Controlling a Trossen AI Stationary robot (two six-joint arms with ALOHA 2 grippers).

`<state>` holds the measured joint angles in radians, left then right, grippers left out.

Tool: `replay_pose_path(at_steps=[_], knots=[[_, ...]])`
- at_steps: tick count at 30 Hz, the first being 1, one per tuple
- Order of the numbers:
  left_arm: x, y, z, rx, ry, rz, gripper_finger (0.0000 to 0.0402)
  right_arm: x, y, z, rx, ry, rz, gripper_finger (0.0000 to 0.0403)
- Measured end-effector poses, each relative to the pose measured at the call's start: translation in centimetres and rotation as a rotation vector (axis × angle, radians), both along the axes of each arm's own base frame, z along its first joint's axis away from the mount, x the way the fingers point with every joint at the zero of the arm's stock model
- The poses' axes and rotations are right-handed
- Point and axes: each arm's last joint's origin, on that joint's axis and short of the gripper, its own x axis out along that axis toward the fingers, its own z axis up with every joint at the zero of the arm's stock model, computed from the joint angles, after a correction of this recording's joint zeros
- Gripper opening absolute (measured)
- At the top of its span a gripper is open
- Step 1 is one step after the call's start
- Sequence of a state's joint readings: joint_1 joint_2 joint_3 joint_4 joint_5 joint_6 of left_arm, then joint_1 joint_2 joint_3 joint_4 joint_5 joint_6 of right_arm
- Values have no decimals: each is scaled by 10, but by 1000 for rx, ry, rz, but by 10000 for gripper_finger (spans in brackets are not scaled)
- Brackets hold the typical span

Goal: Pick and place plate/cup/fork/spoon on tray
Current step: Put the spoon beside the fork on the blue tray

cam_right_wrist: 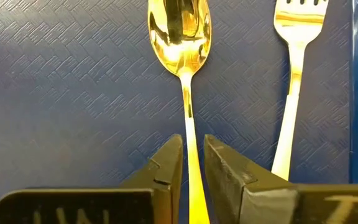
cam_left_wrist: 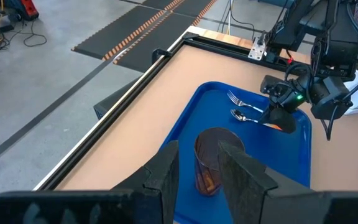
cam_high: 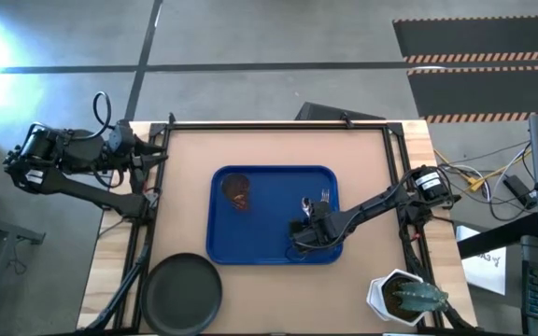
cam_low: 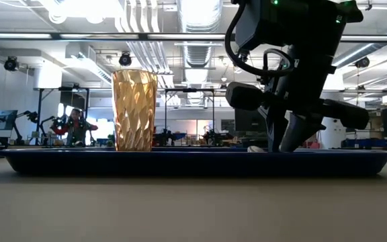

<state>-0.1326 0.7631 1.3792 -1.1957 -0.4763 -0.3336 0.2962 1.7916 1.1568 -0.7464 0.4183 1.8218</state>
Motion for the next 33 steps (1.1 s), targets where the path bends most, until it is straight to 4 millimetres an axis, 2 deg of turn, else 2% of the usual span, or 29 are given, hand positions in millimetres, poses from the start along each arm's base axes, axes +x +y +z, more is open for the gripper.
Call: replay_pose_path(at_steps=[11, 22, 33], knots=[[0, 0, 0, 0, 0, 0, 93, 0, -1, 1, -40, -19, -23, 82], [0, 0, 0, 0, 0, 0, 93, 4, 0, -7, -36, -31, -38, 45], [-1, 0, 0, -1, -2, -2, 93, 5, 0, -13, -43, -30, -49, 43]])
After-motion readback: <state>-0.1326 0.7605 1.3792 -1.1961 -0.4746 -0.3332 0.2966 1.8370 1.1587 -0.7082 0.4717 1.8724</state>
